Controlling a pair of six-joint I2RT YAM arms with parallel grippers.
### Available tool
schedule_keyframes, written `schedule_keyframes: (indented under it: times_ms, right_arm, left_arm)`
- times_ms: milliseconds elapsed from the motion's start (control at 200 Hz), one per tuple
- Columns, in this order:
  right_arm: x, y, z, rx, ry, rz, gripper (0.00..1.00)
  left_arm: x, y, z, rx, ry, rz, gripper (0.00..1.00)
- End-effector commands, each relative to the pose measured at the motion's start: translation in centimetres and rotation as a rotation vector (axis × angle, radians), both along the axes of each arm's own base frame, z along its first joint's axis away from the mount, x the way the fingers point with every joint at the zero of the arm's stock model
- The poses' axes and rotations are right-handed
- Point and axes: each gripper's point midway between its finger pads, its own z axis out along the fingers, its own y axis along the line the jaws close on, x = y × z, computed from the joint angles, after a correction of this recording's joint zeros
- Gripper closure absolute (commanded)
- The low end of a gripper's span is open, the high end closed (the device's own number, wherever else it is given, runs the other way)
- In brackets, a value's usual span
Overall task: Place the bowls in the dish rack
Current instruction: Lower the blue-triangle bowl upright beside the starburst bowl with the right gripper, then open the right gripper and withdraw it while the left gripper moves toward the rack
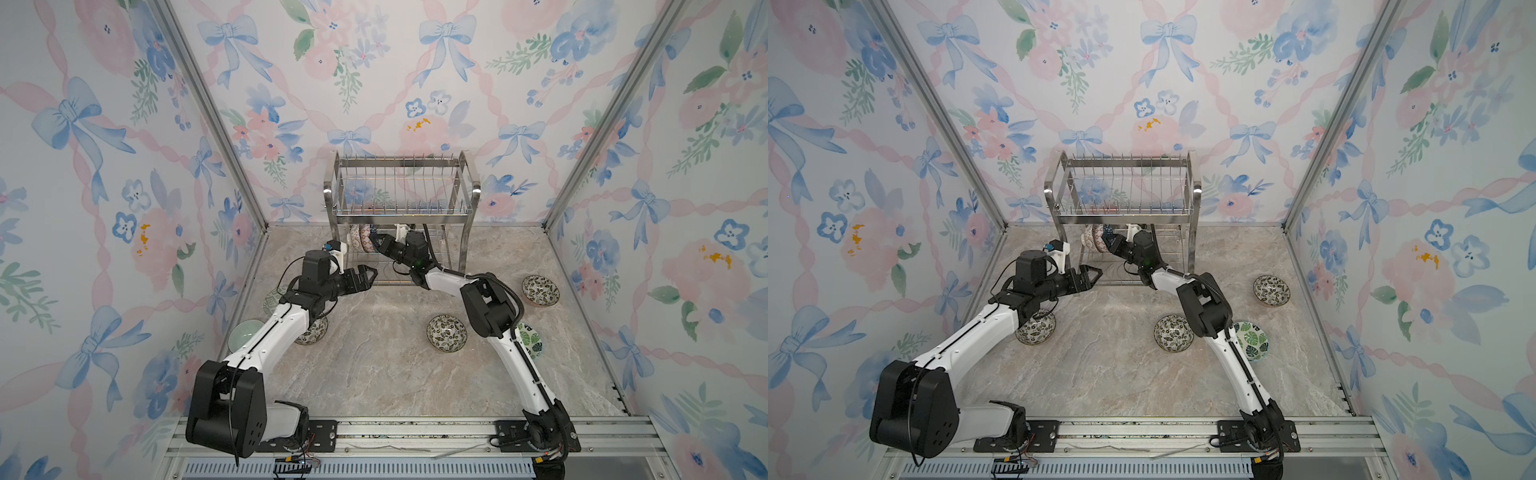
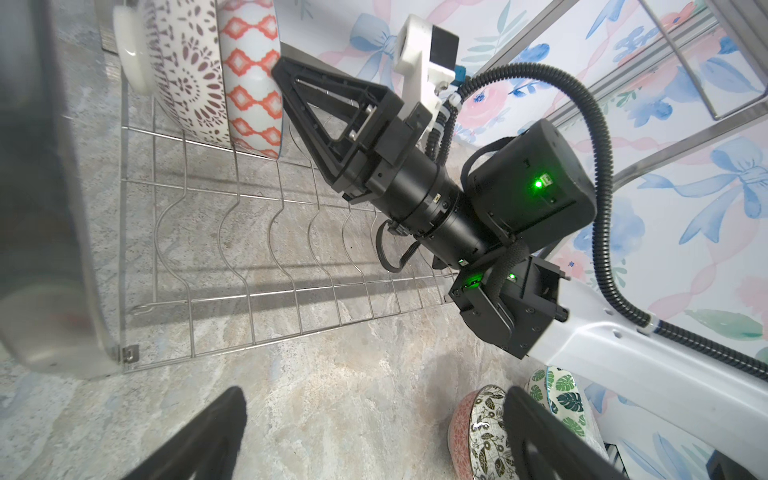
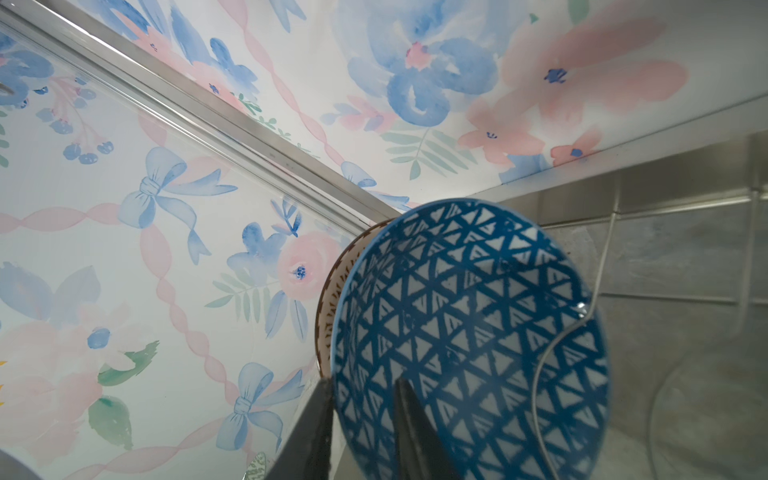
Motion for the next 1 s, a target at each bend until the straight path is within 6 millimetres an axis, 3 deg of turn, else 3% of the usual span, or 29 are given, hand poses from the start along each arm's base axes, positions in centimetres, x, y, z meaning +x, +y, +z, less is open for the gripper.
schedule_keyframes:
  times_ms: [0, 720, 995]
  right_arm:
    - [-0.2, -1.4, 5.1, 0.034, -0.108, -0.025, 0.72]
    - [-6.2, -4.7, 6.3, 0.003, -0.108, -0.030, 0.65]
    - [-9.2, -5.6, 6.0, -0.126, -0.097, -0.019, 0.63]
  left_arm:
    - [0.1, 0.5, 1.1, 0.012, -0.035, 0.007, 0.02]
    - [0.2, 2.8, 2.0, 0.033, -0.069, 0.074, 0.02]
    - [0.4, 3.8, 2.3, 0.063, -0.087, 0.104, 0.02]
